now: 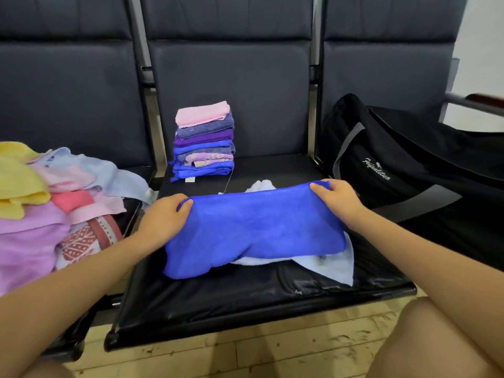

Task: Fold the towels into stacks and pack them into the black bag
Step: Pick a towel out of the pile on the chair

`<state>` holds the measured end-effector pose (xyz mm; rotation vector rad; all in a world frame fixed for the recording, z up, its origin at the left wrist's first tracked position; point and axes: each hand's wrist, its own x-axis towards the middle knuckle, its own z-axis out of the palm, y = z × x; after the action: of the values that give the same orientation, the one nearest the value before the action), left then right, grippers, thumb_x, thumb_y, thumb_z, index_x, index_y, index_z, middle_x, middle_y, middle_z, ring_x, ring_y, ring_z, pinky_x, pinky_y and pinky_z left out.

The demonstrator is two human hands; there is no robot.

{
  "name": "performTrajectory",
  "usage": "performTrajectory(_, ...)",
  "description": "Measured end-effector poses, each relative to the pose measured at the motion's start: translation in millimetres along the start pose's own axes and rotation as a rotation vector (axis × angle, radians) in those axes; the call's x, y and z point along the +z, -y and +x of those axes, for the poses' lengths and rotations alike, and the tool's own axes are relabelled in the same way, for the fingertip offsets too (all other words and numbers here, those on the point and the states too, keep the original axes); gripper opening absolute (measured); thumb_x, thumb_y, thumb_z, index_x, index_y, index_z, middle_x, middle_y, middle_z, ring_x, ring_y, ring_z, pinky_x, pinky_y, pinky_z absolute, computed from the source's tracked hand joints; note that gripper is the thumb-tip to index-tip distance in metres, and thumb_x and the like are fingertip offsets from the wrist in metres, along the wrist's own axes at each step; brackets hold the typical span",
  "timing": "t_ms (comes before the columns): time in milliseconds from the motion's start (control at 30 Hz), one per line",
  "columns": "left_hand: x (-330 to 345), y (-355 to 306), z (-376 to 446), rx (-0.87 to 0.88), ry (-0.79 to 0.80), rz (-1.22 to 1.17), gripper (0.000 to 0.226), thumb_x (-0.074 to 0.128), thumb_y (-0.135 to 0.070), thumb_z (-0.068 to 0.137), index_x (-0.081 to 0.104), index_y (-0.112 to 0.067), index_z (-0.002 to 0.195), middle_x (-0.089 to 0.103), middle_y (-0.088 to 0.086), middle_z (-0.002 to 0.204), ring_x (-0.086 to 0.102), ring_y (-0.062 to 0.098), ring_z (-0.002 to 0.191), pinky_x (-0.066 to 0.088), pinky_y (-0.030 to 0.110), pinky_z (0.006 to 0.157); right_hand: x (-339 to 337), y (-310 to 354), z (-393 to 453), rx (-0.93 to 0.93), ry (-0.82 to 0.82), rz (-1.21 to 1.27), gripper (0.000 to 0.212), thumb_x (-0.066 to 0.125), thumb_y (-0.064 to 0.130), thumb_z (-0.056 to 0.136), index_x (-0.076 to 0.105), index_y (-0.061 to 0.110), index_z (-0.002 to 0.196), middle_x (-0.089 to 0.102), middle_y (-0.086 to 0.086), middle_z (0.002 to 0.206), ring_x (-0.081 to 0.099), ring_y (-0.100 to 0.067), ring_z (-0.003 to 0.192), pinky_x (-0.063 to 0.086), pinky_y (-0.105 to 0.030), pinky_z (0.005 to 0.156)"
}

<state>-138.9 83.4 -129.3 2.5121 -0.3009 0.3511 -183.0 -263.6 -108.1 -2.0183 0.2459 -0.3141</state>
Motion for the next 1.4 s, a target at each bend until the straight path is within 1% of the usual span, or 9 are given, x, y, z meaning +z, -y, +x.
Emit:
performTrajectory(100,15.9,10.4,12.1,0.018,0.009,0.116,0.026,0.048,-0.022,0.097,0.060,-0.008,0.078,0.056,0.006,0.076,0.056,0.029,0.079,0.041,0.037,0.070,13.1,-8.2,12.4,0.040,0.019,-0.096,0.019,0.057,0.024,0.095,0.064,0.006,0.091,0.065,-0.008,0.085,0.059,-0.021,0.084,0.046,-0.029,0.073)
performTrajectory(233,28.1,28.2,18.2,0.057,0.165,0.314,0.027,0.051,-0.032,0.095,0.064,-0.016,0.111,0.059,0.007,0.110,0.051,0.028,0.108,0.044,0.038,0.090,17.9,-15.8,15.6,0.182,0.282,-0.143,0.017,0.062,0.028,0.091,0.060,0.011,0.088,0.060,-0.003,0.082,0.053,-0.016,0.076,0.041,-0.022,0.060)
performTrajectory(500,30.0,28.1,19.2,0.073,0.262,0.474,0.039,0.058,-0.050,0.088,0.058,-0.025,0.119,0.064,-0.004,0.113,0.056,0.020,0.109,0.042,0.033,0.090,13.4,-25.6,26.4,0.305,0.203,0.206,0.030,0.075,0.009,0.078,0.065,0.016,0.106,0.067,-0.011,0.110,0.065,-0.026,0.102,0.052,-0.036,0.091)
performTrajectory(633,23.1,23.1,17.7,-0.072,0.221,0.150,0.021,0.066,-0.034,0.086,0.063,-0.015,0.079,0.063,-0.001,0.076,0.060,0.023,0.080,0.043,0.033,0.069,-0.1,-21.4,19.1,0.458,0.261,0.277,0.034,0.077,0.014,0.077,0.069,-0.001,0.107,0.071,-0.016,0.105,0.067,-0.030,0.099,0.054,-0.038,0.088)
performTrajectory(733,12.8,17.5,14.9,-0.198,0.146,-0.167,0.016,0.067,-0.027,0.087,0.063,-0.012,0.081,0.062,0.001,0.076,0.057,0.014,0.072,0.041,0.026,0.063,0.3,-16.9,8.4,0.479,0.309,0.242,0.016,0.072,0.016,0.083,0.072,0.005,0.095,0.073,-0.010,0.095,0.068,-0.023,0.086,0.054,-0.032,0.076)
performTrajectory(867,10.7,16.2,10.4,-0.386,0.038,-0.599,0.009,0.066,-0.020,0.089,0.063,-0.012,0.089,0.065,0.007,0.090,0.059,0.021,0.085,0.048,0.037,0.082,5.5,-11.2,6.4,0.248,0.012,0.349,0.014,0.060,0.015,0.094,0.067,0.003,0.095,0.069,-0.010,0.088,0.065,-0.024,0.078,0.052,-0.033,0.075)
performTrajectory(1133,5.0,-8.8,2.5,-0.377,-0.079,-0.618,0.011,0.050,-0.023,0.098,0.056,-0.015,0.103,0.059,0.000,0.090,0.055,0.014,0.080,0.043,0.028,0.069,-4.6,8.3,-10.7,0.200,-0.035,0.284,0.016,0.056,0.015,0.095,0.065,0.008,0.086,0.067,-0.011,0.086,0.063,-0.023,0.077,0.052,-0.034,0.075)
performTrajectory(1267,-8.7,-10.0,-5.1,-0.472,0.070,-0.735,0.017,0.051,-0.021,0.098,0.061,-0.009,0.107,0.065,0.011,0.102,0.062,0.025,0.089,0.049,0.033,0.077,-17.1,13.2,-22.1,0.282,-0.006,0.325,0.012,0.059,0.015,0.094,0.064,0.008,0.085,0.066,-0.009,0.083,0.062,-0.021,0.072,0.050,-0.029,0.065)
performTrajectory(1400,-18.6,-12.5,-17.1,-0.527,0.249,-0.736,0.015,0.049,-0.015,0.098,0.060,-0.011,0.088,0.063,0.010,0.083,0.058,0.019,0.068,0.043,0.027,0.060,-27.3,10.8,-29.0,0.405,-0.034,0.324,0.011,0.062,0.017,0.092,0.062,0.006,0.089,0.065,-0.010,0.085,0.061,-0.022,0.073,0.048,-0.031,0.062)
